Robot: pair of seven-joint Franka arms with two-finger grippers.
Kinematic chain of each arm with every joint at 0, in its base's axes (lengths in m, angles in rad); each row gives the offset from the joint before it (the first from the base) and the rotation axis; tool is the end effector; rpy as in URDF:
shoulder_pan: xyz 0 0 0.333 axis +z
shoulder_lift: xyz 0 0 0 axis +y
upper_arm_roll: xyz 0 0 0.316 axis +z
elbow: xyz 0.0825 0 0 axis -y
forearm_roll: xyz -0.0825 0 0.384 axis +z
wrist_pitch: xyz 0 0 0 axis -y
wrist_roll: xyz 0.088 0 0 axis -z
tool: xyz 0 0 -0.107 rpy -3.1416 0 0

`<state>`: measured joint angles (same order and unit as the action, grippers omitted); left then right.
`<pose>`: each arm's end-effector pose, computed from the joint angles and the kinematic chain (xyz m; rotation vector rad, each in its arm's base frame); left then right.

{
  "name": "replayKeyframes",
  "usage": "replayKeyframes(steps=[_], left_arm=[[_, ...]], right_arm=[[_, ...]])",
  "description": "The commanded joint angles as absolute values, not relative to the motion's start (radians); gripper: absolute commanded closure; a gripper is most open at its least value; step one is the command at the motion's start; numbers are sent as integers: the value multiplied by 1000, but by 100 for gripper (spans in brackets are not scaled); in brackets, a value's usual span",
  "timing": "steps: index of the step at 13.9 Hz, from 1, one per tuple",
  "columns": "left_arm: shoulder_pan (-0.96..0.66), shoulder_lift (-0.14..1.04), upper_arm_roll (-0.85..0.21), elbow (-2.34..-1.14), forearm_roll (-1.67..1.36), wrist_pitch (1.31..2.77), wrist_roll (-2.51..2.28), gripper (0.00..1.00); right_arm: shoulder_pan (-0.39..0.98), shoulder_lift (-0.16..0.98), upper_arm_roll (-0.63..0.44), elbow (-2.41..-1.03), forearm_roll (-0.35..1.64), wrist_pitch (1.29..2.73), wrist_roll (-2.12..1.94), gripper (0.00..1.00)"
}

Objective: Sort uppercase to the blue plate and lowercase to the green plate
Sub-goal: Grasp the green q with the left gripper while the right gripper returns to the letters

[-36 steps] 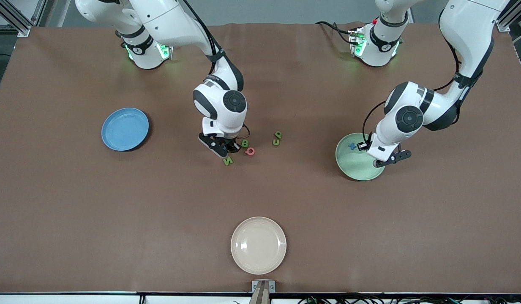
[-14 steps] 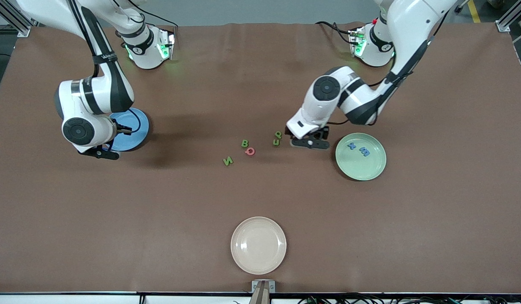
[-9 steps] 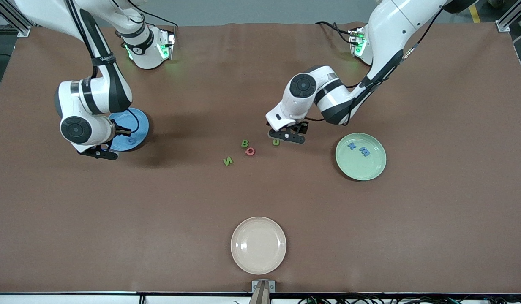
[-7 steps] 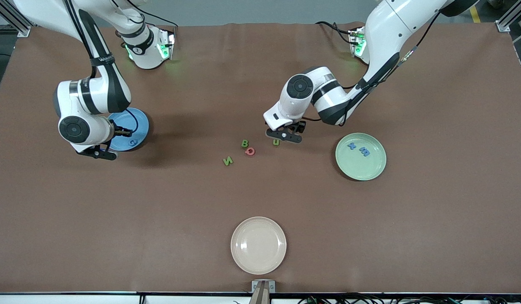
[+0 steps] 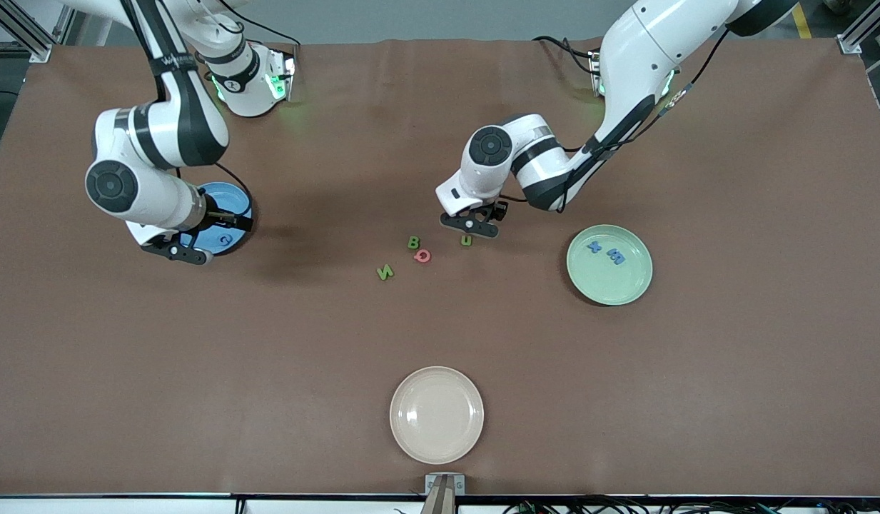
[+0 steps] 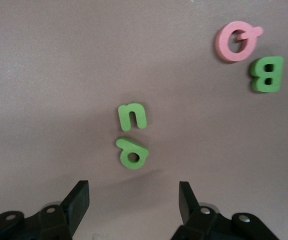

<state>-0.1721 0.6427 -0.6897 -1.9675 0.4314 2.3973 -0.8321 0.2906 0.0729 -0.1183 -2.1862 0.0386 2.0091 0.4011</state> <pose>0.4069 -0.4514 0.2045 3.0527 -0.4076 -0.1491 0.5051 0.0904 0.3368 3.0469 -0.3834 -0.3797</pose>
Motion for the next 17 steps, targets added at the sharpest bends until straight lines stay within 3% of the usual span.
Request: replayKeyframes(steps=[1,5,9,13,17], left_arm=[[-224,687,-646,-1918,508,2395,-908,19],[-232,712,-640,-1910,528,2430,-945,20],[-235,730,-640,-1902,551,2431,-983,32],[-236,733,-640,-1902,552,2431,-1005,52],[-235,733,-640,-1904,552,2431,-1009,64]], right_arm=[[398,60,-118,-2165,60,2066,516,0],[520,142,-118,-2074,61,2147,577,0],[609,279,-118,-1936,63,2174,667,0],[661,380,-118,-1921,63,2307,669,0],[696,465,-118,-1864,63,2338,692,1]])
